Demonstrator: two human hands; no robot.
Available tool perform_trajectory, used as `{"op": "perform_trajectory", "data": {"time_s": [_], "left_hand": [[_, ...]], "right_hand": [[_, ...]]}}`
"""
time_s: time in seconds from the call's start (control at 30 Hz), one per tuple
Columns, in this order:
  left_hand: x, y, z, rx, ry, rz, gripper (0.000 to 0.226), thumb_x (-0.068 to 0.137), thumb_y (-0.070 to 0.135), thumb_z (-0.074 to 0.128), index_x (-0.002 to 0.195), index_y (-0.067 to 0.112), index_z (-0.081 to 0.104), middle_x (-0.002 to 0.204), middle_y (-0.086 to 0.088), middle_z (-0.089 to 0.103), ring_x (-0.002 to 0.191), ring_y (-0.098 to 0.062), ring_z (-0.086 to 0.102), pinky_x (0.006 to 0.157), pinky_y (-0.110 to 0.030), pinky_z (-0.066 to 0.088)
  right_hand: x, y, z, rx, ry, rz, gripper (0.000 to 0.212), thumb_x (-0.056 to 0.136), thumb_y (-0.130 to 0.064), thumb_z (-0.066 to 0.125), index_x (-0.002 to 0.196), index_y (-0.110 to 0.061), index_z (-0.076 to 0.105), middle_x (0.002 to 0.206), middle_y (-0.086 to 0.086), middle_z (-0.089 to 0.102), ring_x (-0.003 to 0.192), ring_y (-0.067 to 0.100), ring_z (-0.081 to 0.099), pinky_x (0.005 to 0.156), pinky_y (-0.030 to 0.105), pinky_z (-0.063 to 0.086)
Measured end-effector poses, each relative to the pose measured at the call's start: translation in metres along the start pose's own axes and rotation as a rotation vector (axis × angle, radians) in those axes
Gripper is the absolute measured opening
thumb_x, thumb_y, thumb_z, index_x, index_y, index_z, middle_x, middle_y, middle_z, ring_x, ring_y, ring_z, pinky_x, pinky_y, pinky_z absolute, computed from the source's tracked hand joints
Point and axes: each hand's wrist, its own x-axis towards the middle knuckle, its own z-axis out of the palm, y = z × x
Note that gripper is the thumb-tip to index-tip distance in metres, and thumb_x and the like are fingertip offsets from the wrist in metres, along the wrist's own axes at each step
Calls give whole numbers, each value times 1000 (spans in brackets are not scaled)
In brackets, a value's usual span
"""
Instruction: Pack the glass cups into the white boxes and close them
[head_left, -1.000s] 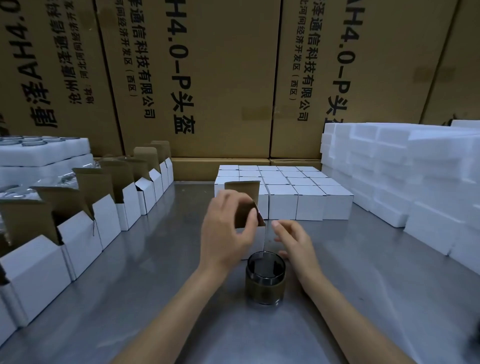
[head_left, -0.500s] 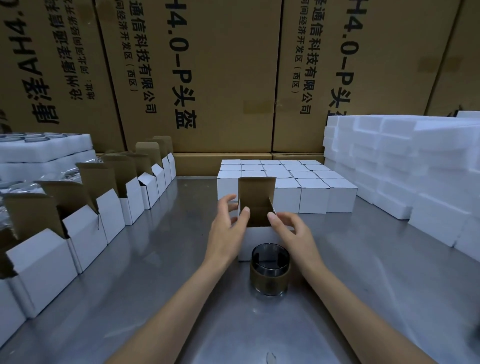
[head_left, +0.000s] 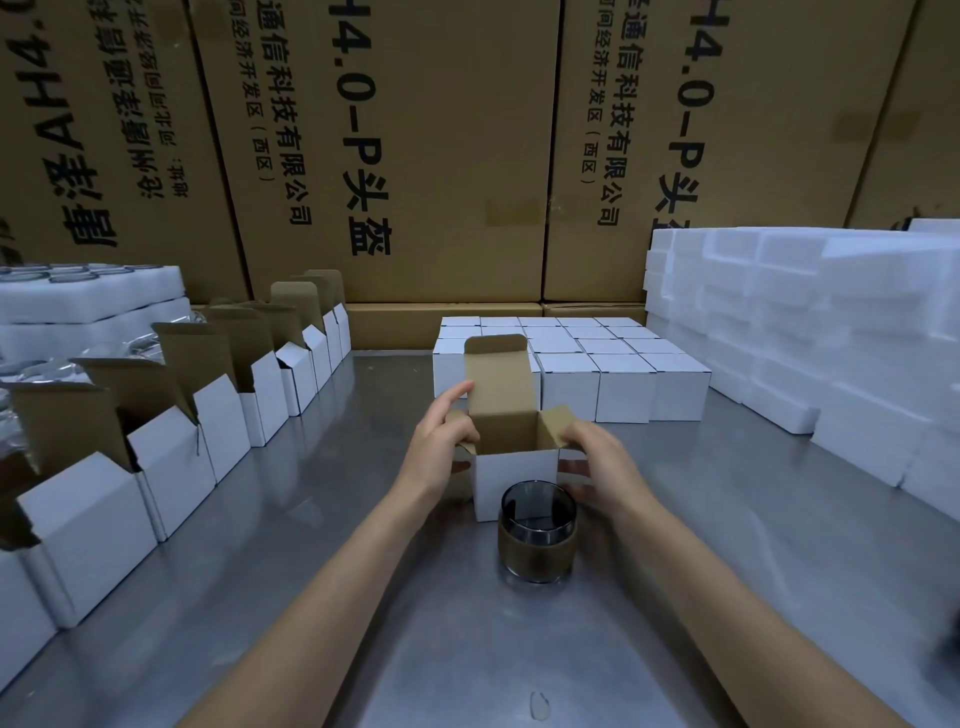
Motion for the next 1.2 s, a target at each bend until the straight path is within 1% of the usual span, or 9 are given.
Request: {"op": "perform_trajectory", "data": {"time_s": [0.1, 0.23, 0.3, 0.4, 0.57, 0.67, 0.8, 1.03, 1.2], "left_hand": [[2, -3, -1, 1, -2, -14, 52, 78, 14, 48, 126, 35, 53, 116, -15, 56, 97, -15, 51, 94, -35, 44], [1, 0, -1, -6, -10, -17, 53, 78, 12, 48, 124, 37, 53, 130, -20, 51, 104, -20, 50, 97, -42, 43], [1, 2, 1, -9, -12, -19, 58, 70, 20, 47, 125, 37, 51, 128, -20, 51, 102, -22, 50, 87, -37, 46], [4, -1, 1, 6, -14, -2, 51, 82, 11, 46, 128, 34, 50, 123, -20, 52, 97, -21, 51, 80, -33, 44], [7, -7, 1, 20, -16, 25, 51, 88, 7, 44, 130, 36, 49, 122, -11, 55, 104, -27, 54, 82, -37, 45], [6, -7, 1, 43, -13, 37, 53, 82, 17, 47, 132, 37, 47, 127, -10, 53, 110, -26, 53, 89, -39, 47], [6, -7, 1, 63, -28, 43, 65, 67, 29, 44, 131, 39, 46, 128, -9, 53, 112, -23, 52, 96, -44, 45], [7, -10, 3, 40, -2, 87, 54, 81, 44, 40, 132, 30, 53, 126, 0, 59, 118, -20, 53, 102, -48, 43], [5, -13, 4, -2, 20, 122, 50, 86, 28, 37, 133, 26, 53, 106, -5, 65, 101, -20, 59, 94, -40, 47]], "right_hand": [[-6, -15, -2, -107, -64, 60, 5, 94, -18, 47, 95, -18, 52, 91, 0, 56, 69, 10, 58, 56, 23, 41], [-9, -40, -10, -441, -89, -47, 48, 90, -36, 61, 131, -20, 42, 124, -1, 50, 108, 15, 55, 80, 30, 48], [-15, -54, -12, -628, -90, -180, 41, 85, -42, 65, 119, -23, 50, 118, -4, 49, 108, 13, 51, 88, 32, 47], [-28, -78, -14, -945, -305, -301, 13, 82, -44, 69, 86, -33, 63, 98, -14, 62, 83, -3, 55, 68, 19, 42], [-49, -83, -7, -1323, -691, -130, 7, 77, -44, 74, 76, -44, 68, 84, -28, 66, 77, -11, 57, 58, 7, 40], [-46, -73, -2, -1415, -646, -148, 9, 77, -40, 75, 77, -37, 67, 75, -24, 62, 58, -12, 53, 39, 5, 32], [-45, -77, -3, -1321, -597, -254, 15, 81, -30, 74, 70, -33, 64, 70, -19, 61, 68, -4, 56, 56, 12, 40], [-44, -97, -14, -823, -319, -682, 18, 81, -24, 73, 70, -35, 66, 76, -15, 68, 65, -11, 50, 58, 7, 34], [-30, -67, 2, -1153, 20, -802, 5, 85, -39, 67, 89, -39, 69, 78, -17, 47, 80, 2, 40, 59, 21, 28]]}}
